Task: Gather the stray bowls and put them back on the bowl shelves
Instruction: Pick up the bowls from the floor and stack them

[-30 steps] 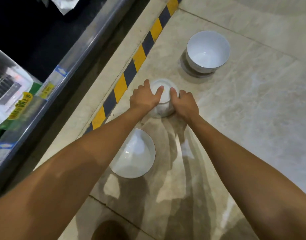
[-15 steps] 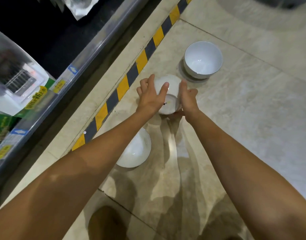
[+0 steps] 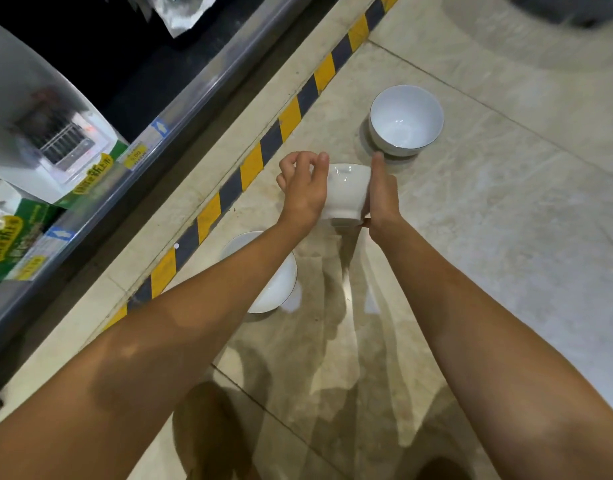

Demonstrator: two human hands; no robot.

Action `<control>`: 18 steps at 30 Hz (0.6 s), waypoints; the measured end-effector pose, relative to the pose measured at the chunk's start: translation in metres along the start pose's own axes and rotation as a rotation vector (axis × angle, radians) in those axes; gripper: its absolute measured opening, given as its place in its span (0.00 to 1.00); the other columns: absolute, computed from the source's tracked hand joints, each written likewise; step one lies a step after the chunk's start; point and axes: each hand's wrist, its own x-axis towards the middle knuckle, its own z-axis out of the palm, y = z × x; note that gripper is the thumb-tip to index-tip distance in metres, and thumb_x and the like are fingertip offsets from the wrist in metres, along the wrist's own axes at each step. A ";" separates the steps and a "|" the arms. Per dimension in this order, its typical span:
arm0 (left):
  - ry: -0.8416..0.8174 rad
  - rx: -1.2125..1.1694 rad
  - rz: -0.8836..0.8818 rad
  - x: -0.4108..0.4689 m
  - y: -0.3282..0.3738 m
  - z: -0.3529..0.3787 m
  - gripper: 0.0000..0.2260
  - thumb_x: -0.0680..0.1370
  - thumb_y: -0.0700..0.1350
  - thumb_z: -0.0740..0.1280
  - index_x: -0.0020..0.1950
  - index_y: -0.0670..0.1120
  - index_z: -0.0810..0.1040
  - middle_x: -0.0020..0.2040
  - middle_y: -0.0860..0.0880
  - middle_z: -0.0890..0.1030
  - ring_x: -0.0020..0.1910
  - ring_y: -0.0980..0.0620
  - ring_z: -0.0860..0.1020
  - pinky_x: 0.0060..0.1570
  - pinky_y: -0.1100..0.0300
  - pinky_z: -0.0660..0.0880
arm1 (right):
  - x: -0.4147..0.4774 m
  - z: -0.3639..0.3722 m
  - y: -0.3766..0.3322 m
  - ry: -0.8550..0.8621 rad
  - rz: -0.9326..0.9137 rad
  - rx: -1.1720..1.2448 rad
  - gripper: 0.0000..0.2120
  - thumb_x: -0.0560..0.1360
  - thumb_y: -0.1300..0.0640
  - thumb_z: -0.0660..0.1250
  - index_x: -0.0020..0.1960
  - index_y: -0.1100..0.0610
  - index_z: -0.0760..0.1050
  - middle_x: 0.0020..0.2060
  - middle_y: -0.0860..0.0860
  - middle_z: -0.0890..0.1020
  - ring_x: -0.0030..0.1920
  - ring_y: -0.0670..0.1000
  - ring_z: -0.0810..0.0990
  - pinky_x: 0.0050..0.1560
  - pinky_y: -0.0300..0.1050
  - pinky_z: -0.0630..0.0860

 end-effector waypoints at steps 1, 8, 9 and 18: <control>-0.006 -0.016 -0.043 -0.001 0.000 0.002 0.11 0.82 0.52 0.54 0.56 0.48 0.71 0.70 0.47 0.62 0.68 0.49 0.61 0.66 0.58 0.59 | -0.002 -0.002 -0.001 -0.001 -0.008 -0.023 0.26 0.74 0.38 0.56 0.61 0.56 0.70 0.50 0.52 0.78 0.48 0.52 0.79 0.42 0.47 0.78; -0.105 -0.252 -0.361 -0.019 -0.006 0.021 0.27 0.80 0.52 0.56 0.76 0.46 0.52 0.71 0.43 0.65 0.67 0.42 0.67 0.59 0.57 0.66 | -0.006 -0.031 0.003 0.026 -0.051 -0.098 0.14 0.65 0.48 0.57 0.46 0.55 0.63 0.36 0.47 0.69 0.35 0.49 0.70 0.30 0.40 0.67; -0.133 -0.252 -0.398 -0.021 -0.008 0.023 0.31 0.77 0.53 0.57 0.77 0.47 0.50 0.71 0.42 0.65 0.67 0.42 0.68 0.62 0.56 0.67 | -0.007 -0.035 0.005 0.031 -0.049 -0.100 0.12 0.63 0.49 0.56 0.42 0.56 0.63 0.34 0.47 0.68 0.33 0.48 0.69 0.29 0.40 0.65; -0.289 -0.261 -0.474 -0.043 -0.020 0.040 0.25 0.79 0.39 0.54 0.76 0.46 0.51 0.67 0.44 0.67 0.56 0.47 0.70 0.48 0.53 0.77 | -0.006 -0.073 0.030 -0.034 -0.095 -0.120 0.32 0.58 0.57 0.57 0.62 0.58 0.71 0.58 0.57 0.75 0.54 0.56 0.75 0.42 0.43 0.73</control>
